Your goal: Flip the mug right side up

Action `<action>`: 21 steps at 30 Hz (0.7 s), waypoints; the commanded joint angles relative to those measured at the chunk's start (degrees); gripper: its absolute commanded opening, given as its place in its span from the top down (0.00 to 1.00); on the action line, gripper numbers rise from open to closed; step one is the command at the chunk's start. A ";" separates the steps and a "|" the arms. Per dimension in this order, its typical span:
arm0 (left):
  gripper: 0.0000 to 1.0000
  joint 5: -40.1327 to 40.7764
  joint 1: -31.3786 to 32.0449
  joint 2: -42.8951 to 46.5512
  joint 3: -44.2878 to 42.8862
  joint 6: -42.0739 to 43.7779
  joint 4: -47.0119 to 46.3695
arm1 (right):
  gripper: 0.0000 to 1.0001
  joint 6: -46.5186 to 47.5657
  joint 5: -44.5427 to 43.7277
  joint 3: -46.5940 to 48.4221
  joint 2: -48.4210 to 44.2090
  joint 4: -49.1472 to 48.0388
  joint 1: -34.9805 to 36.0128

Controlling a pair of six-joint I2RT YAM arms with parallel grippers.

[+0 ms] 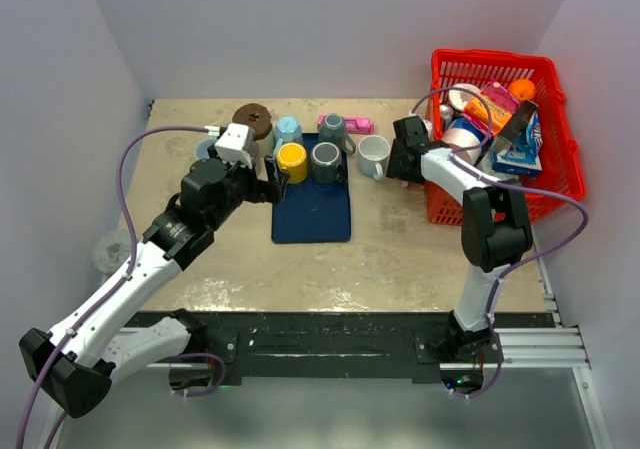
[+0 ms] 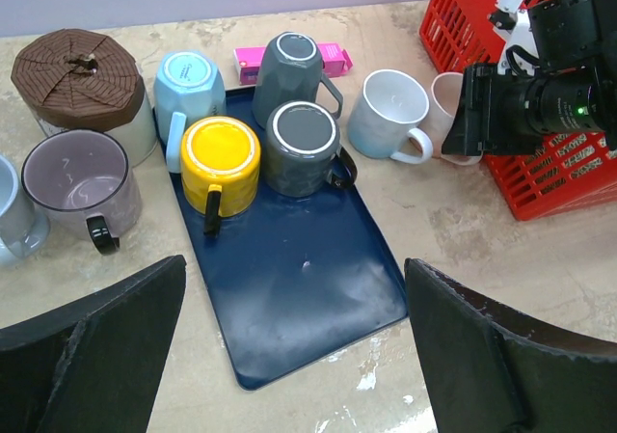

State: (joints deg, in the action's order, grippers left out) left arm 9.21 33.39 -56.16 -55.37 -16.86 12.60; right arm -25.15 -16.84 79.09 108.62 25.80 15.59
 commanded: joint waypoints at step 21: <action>0.01 -2.00 -0.16 -7.38 -2.11 -2.99 0.76 | 0.20 3.70 33.88 -6.67 -33.29 -10.95 0.05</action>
State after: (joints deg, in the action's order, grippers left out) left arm 7.62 33.39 -61.06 -55.42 -17.45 13.21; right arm -23.77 8.01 72.38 81.06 19.73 15.90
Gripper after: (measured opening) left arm 0.992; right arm 0.798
